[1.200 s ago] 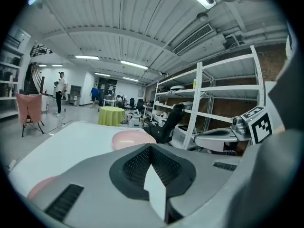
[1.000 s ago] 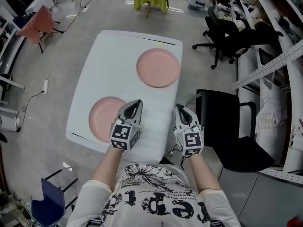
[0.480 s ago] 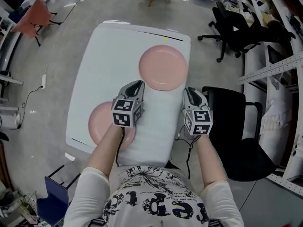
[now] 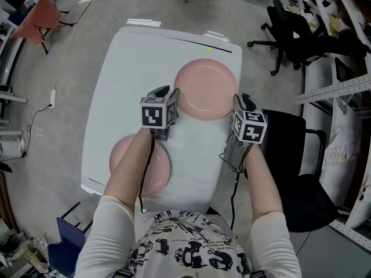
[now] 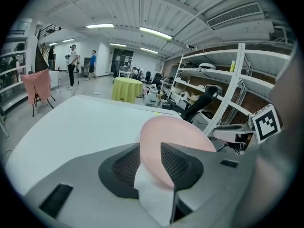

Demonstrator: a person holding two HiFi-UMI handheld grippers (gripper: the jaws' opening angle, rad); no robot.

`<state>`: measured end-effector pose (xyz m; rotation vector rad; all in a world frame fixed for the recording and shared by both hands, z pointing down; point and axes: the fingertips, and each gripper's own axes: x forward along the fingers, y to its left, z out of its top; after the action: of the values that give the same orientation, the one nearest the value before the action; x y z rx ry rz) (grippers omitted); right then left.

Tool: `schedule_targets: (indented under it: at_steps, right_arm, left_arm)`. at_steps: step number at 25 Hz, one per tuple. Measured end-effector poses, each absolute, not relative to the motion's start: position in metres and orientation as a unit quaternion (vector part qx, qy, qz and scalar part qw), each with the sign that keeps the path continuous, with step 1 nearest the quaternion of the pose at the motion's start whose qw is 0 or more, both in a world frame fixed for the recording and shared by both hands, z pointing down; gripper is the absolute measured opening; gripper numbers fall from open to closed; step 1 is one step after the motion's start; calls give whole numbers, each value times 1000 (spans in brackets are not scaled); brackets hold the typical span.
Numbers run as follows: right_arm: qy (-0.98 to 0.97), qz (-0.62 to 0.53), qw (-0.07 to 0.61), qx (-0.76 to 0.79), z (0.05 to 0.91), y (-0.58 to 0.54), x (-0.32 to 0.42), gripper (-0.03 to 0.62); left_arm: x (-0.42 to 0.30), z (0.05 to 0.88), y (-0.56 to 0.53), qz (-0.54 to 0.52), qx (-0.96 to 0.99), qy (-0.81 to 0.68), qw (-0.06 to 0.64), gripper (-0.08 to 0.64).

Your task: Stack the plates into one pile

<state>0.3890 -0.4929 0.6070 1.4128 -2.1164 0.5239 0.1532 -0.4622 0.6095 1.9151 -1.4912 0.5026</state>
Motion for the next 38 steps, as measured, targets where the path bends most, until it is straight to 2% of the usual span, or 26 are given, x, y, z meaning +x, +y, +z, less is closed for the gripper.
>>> schedule_targets:
  at_steps: [8, 11, 14, 16, 27, 38]
  right_arm:
    - [-733, 273, 297, 547, 650, -506, 398, 135]
    - [-733, 282, 298, 543, 657, -510, 394, 113]
    - [-734, 285, 303, 537, 660, -513, 389, 60]
    - [-734, 281, 308, 536, 661, -513, 388, 57]
    - [-737, 301, 279, 537, 653, -508, 385, 51]
    - [-749, 267, 257, 550, 596, -466, 384, 51]
  left_arm:
    - [146, 653, -485, 212, 696, -558, 399, 140]
    - [145, 662, -490, 214, 693, -557, 405, 92]
    - [148, 666, -494, 204, 695, -548, 418, 62]
    - [149, 668, -494, 199, 697, -542, 425, 52]
    - [148, 661, -489, 198, 705, -534, 423, 48]
    - [147, 602, -449, 154, 728, -533, 402, 49]
